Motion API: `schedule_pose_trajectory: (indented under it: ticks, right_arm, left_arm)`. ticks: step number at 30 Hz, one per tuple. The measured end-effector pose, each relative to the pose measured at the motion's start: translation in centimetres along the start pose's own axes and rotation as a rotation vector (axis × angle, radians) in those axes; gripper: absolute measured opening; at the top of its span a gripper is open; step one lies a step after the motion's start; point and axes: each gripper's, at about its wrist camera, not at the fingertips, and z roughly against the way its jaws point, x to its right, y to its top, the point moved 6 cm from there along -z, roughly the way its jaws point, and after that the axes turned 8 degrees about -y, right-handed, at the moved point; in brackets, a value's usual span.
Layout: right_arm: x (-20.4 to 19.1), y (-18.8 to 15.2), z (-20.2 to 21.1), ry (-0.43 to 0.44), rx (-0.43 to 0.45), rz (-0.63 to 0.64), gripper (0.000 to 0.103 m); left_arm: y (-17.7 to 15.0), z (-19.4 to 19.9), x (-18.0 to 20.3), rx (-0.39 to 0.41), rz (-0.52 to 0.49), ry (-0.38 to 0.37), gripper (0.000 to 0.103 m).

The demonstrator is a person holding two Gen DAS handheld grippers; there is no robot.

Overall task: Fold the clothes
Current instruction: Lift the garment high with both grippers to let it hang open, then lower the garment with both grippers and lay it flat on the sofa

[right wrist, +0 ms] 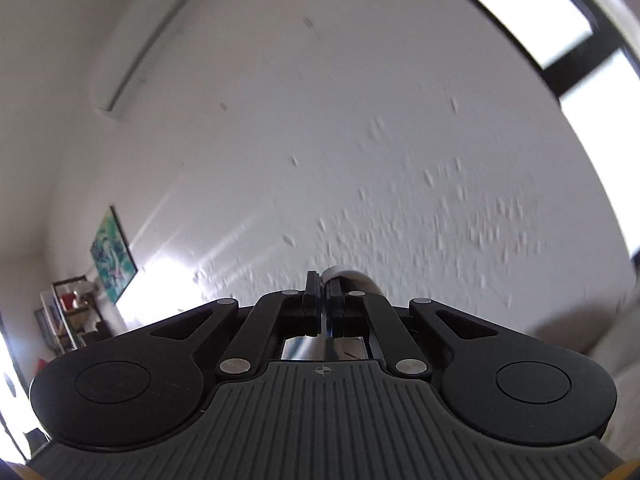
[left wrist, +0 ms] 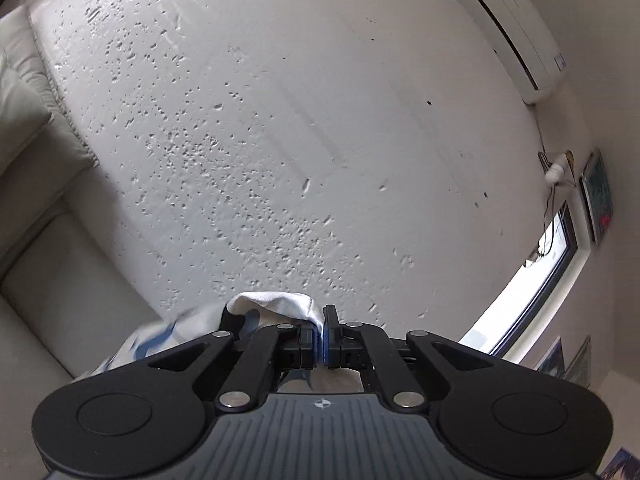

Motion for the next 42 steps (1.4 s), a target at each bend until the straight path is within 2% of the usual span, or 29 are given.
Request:
schedule_pose_trajectory:
  ticks: [2, 4, 7, 9, 12, 15, 17, 20, 22, 26, 31, 36, 39, 40, 42]
  right_arm:
    - [0.6, 0.0, 1.9, -0.012, -0.029, 0.007, 0.002]
    - [2.5, -2.0, 2.8, -0.034, -0.114, -0.007, 0.002]
    - [7.0, -9.6, 2.4, -0.118, -0.327, -0.016, 0.002]
    - [10.8, -16.0, 2.5, -0.191, -0.473, -0.039, 0.002]
    - [18.0, -25.8, 2.5, -0.298, -0.671, -0.195, 0.002]
    - [23.6, -34.0, 3.6, -0.393, -0.804, -0.328, 0.002]
    - [25.6, -38.7, 4.5, -0.445, -0.866, -0.365, 0.002]
    - [27.5, -43.6, 5.6, -0.504, -0.926, -0.39, 0.002]
    - [28.1, -45.1, 6.1, -0.525, -0.939, -0.39, 0.002]
    - [28.8, -45.9, 7.2, -0.537, -0.933, -0.395, 0.002]
    - [29.4, -44.2, 8.8, -0.517, -0.89, -0.448, 0.002]
    - [29.0, -41.0, 8.7, -0.457, -0.837, -0.529, 0.002]
    - [28.5, -39.0, 7.8, -0.435, -0.802, -0.545, 0.002]
    - [28.4, -38.9, 7.3, -0.438, -0.805, -0.519, 0.002]
    - [28.0, -39.0, 6.3, -0.452, -0.82, -0.449, 0.005]
  left_arm:
    - [-3.3, 0.5, -4.1, -0.048, 0.038, 0.071, 0.001]
    - [-6.6, 1.0, -8.3, -0.096, 0.076, 0.141, 0.001]
    - [-11.5, 1.8, -14.4, -0.167, 0.132, 0.248, 0.001]
    - [-14.8, 2.5, -18.5, -0.215, 0.17, 0.318, 0.001]
    - [-19.7, 3.5, -24.5, -0.287, 0.227, 0.424, 0.001]
    - [-24.3, 4.5, -30.1, -0.352, 0.266, 0.542, 0.001]
    - [-25.9, 4.9, -32.2, -0.372, 0.253, 0.607, 0.001]
    - [-26.8, 5.2, -33.3, -0.394, 0.227, 0.638, 0.001]
    - [-26.9, 5.3, -33.2, -0.409, 0.202, 0.638, 0.001]
    - [-27.4, 6.2, -30.9, -0.433, 0.175, 0.622, 0.001]
    - [-26.6, 7.3, -28.6, -0.397, 0.307, 0.51, 0.001]
    - [-23.1, 6.8, -25.9, -0.353, 0.413, 0.435, 0.001]
    - [-23.3, 5.5, -26.5, -0.419, 0.327, 0.549, 0.002]
    - [-23.4, 5.1, -26.7, -0.441, 0.298, 0.587, 0.005]
    - [-23.4, 4.3, -27.0, -0.484, 0.24, 0.662, 0.023]
